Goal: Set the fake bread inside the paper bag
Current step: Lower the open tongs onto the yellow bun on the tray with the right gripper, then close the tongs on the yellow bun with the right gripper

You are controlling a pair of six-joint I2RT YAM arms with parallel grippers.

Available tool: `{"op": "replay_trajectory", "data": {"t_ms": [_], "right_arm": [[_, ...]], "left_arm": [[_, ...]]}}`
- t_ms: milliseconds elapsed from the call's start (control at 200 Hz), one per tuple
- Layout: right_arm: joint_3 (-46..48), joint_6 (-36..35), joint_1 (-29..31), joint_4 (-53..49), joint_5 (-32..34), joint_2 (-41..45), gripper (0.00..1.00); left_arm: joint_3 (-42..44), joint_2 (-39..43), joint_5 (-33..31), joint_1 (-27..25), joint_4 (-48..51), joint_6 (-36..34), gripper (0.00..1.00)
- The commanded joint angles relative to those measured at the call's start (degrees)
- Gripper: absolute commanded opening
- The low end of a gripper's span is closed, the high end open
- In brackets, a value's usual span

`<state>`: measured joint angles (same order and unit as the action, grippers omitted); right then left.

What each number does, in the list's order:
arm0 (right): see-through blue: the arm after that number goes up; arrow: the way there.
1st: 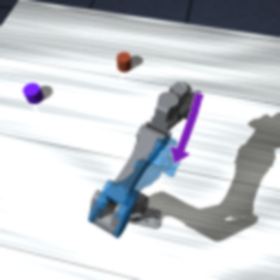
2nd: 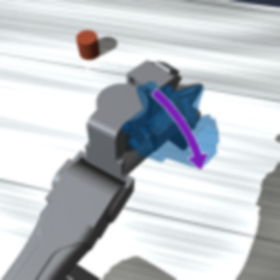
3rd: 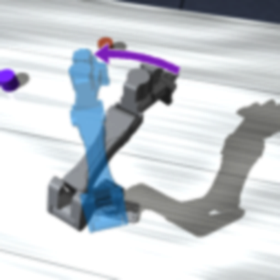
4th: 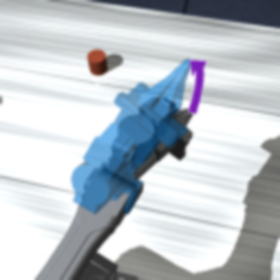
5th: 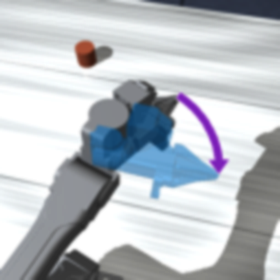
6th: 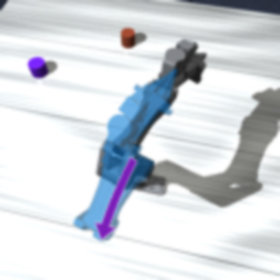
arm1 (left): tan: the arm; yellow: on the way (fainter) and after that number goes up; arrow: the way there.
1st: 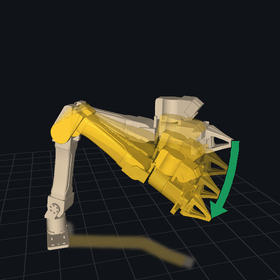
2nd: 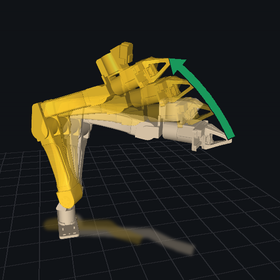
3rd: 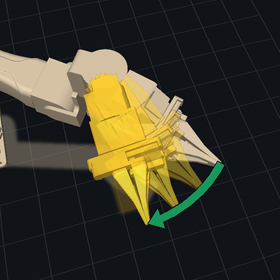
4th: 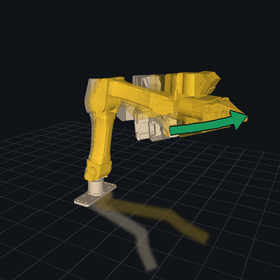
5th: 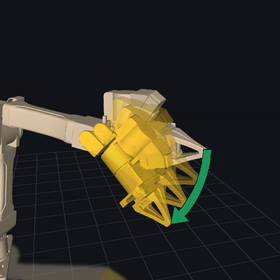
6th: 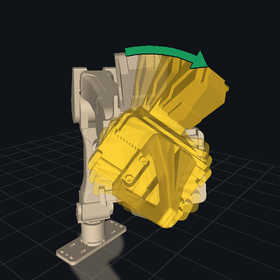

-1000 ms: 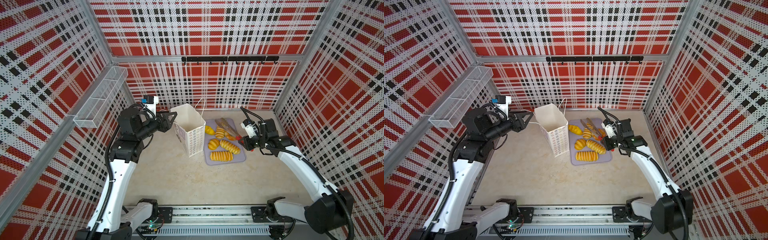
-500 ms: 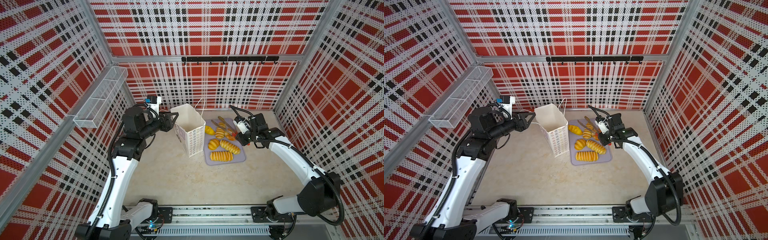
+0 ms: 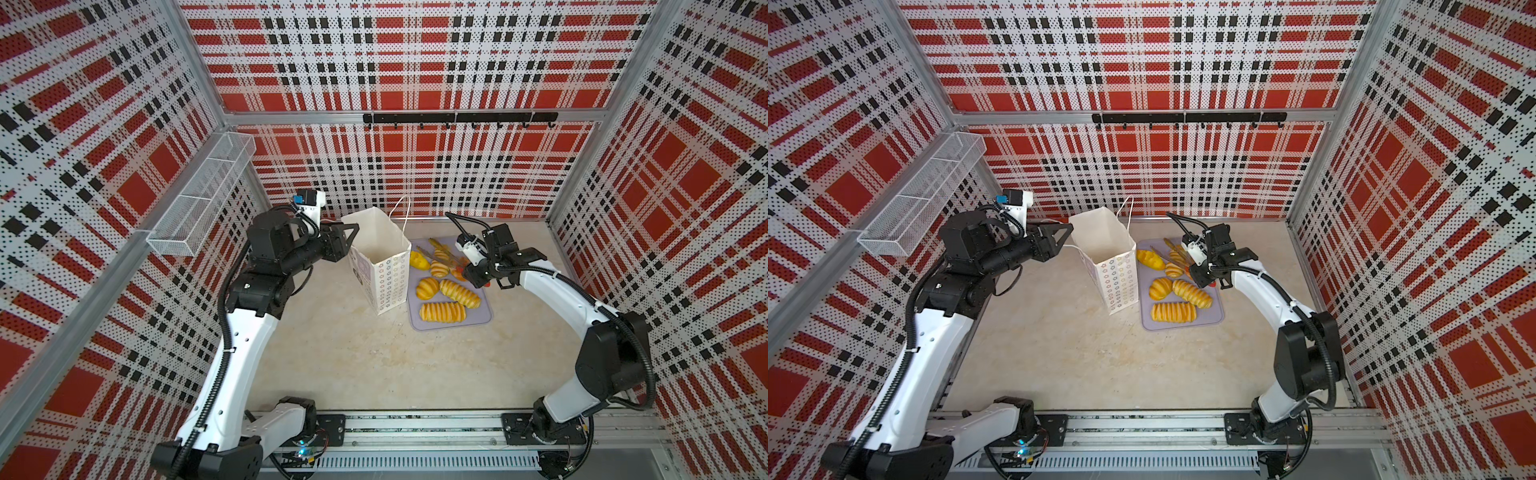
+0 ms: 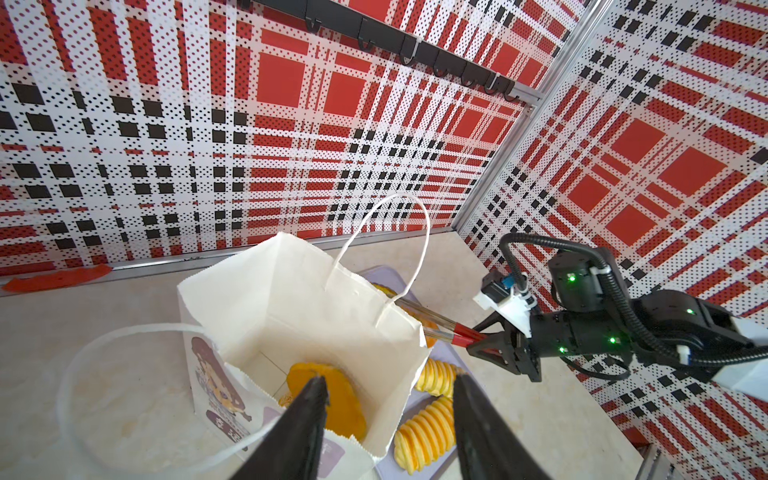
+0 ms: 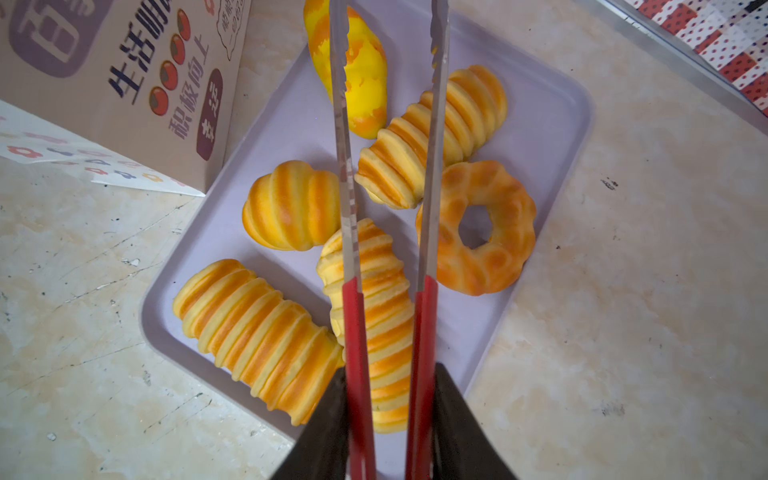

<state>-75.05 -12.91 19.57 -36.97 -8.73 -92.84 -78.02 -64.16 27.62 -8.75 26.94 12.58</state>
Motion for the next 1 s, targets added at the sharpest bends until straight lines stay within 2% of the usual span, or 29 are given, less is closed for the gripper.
{"op": "replay_trajectory", "data": {"t_ms": [0, 997], "right_arm": [[-2.01, -2.56, 0.82, 1.55, -2.10, -1.74, 0.33], [-6.80, -3.81, 1.17, 0.90, -7.27, -11.90, 0.32]], "left_arm": [[-1.64, -0.58, 0.78, -0.47, 0.44, -0.32, 0.52], [-3.55, -1.49, 0.97, -0.91, 0.46, -0.11, 0.50]]}}
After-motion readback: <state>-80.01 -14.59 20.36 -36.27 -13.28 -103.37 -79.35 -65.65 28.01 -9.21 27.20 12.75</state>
